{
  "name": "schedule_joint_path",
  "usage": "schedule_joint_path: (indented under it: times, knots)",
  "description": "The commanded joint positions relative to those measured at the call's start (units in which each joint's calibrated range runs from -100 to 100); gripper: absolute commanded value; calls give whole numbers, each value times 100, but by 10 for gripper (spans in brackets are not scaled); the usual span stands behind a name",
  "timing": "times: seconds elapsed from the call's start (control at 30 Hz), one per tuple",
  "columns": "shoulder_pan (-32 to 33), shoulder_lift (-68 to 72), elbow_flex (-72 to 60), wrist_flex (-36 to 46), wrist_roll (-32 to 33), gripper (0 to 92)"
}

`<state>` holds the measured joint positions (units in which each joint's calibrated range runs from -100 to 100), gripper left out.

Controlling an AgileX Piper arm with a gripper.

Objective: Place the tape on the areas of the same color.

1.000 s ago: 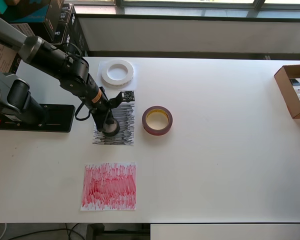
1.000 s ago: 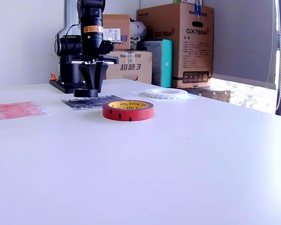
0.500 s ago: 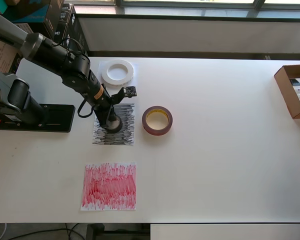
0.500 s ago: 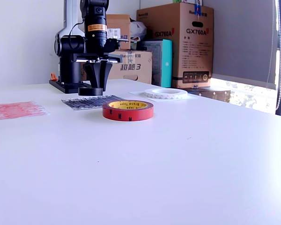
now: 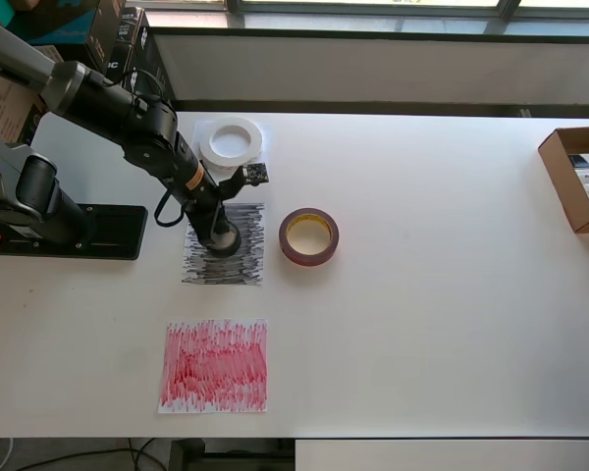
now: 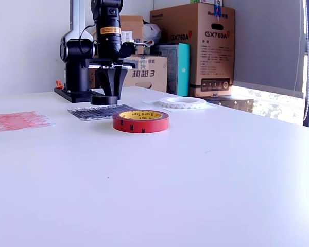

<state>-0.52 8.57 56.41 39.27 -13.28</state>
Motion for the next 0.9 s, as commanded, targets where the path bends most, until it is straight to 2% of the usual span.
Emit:
schedule_joint_path:
  times: [0.0, 0.17, 0.23, 0.63, 0.87]
  knots:
    - [22, 3, -11, -45, -13, 3]
    - [22, 22, -21, -45, -30, 4]
    - [22, 22, -21, -45, -30, 33]
    - [22, 31, -21, -45, -54, 427]
    - [30, -15, -21, -45, -54, 444]
